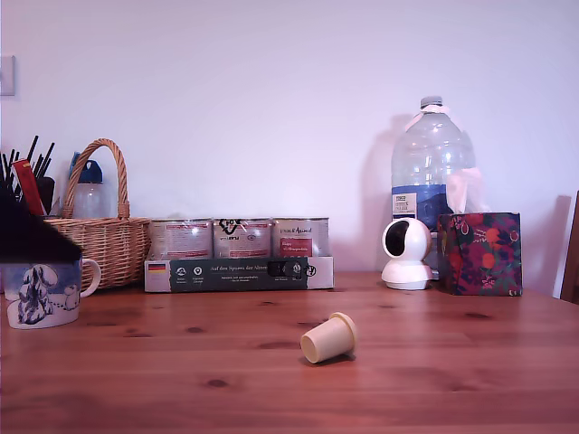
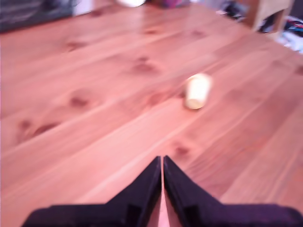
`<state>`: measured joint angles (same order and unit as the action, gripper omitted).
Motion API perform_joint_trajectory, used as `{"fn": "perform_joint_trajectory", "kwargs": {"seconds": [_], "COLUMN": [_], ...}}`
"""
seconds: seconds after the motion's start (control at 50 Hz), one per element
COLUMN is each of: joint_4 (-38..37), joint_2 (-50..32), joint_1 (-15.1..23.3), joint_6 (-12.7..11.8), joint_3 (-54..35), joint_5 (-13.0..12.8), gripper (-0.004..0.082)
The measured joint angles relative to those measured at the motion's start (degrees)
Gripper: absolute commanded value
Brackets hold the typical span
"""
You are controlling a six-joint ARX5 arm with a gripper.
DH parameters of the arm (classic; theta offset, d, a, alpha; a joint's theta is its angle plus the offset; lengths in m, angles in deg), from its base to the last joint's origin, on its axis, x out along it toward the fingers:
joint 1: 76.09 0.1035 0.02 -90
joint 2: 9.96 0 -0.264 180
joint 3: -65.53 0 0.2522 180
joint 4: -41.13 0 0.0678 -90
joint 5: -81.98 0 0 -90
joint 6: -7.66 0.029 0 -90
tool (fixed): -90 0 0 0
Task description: Pick up the coffee capsules from the table one by one and drop them inside the nearest coffee cup
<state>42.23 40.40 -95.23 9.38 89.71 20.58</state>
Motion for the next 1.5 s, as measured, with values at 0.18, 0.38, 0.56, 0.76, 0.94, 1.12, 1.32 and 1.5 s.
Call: {"fn": "perform_joint_trajectory", "kwargs": {"seconds": [0.18, 0.38, 0.56, 0.76, 0.94, 1.12, 1.32, 1.5], "joint_4": [0.0, -1.6, -7.3, -15.6, -22.1, -25.9, -26.1, -26.3], "joint_2": [0.0, 0.6, 6.1, 12.6, 17.8, 22.8, 27.5, 31.3], "joint_1": [-4.1, -7.6, -10.4, -11.9, -13.2, -14.4, -15.7, -16.9], "joint_6": [0.4, 4.0, 6.1, 6.2, 6.2, 6.2, 6.2, 6.2], "joint_3": [0.3, 0.3, 0.3, 0.3, 0.3, 0.9, 5.2, 8.9], "joint_5": [-3.1, -5.2, -5.2, -5.2, -5.3, -5.2, -5.1, -5.1], "gripper": [-0.0022, -0.0021, -0.0022, -0.0021, -0.0021, -0.0021, -0.0011, -0.0008]}}
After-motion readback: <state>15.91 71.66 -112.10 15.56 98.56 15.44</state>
